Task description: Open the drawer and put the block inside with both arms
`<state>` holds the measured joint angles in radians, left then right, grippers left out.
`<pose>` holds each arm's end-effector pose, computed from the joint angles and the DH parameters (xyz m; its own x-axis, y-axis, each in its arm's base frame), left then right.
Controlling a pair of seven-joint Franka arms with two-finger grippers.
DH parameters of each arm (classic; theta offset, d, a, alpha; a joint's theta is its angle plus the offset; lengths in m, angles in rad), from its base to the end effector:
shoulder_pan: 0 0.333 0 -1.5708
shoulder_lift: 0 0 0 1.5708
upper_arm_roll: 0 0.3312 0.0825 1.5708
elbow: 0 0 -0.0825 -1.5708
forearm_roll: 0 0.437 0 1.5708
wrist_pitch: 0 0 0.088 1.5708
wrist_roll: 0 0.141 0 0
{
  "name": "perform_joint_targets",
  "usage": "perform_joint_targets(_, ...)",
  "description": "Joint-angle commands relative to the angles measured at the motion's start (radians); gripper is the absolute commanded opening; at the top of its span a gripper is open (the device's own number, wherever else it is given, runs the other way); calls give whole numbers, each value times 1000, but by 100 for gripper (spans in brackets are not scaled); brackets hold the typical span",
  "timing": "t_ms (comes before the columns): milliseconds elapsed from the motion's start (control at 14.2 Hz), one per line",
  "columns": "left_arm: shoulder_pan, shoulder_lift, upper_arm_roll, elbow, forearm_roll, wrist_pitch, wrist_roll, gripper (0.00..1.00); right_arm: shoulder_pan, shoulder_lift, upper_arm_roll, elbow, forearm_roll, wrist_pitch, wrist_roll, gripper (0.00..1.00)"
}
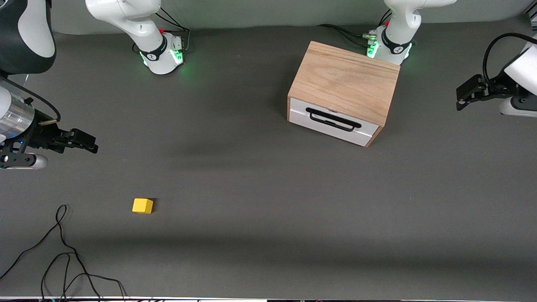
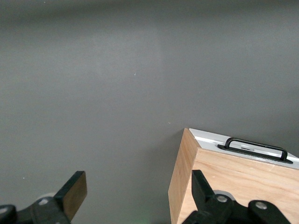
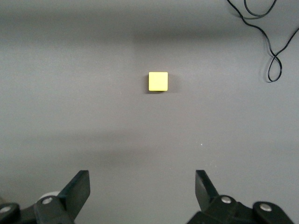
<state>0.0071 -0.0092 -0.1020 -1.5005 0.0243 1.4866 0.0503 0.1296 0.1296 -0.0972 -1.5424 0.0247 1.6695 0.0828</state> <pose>0.5935 -0.0532 0.6405 0.9898 -0.1426 -0.0060 -0.1427 -0.9894 -0.0249 0.6547 0.0277 0.5478 0.9986 -0.0520 -0.0029 -0.0520 -0.9986 -0.0118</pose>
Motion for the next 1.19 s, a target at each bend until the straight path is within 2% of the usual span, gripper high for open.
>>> perform_joint_targets(0,-4,-5,4,-7,9,4,13,100,-8,10,-4,19,15,-5,-26,100)
perform_joint_targets(211,-6,-3,4,-9,9,11,26,100,-8,16,-2,19,14,-5,-26,100)
perform_joint_targets(421,-4,63,4,-9,-1,-6,31,100,-2,16,-2,18,11,-5,-23,100)
perform_joint_targets(772,-7,89,4,-12,19,-8,37,100,-8,41,-2,28,3,1,-28,100)
perform_joint_targets(1123,-7,74,2,22,16,-11,37,100,-7,74,-2,27,1,64,-29,100)
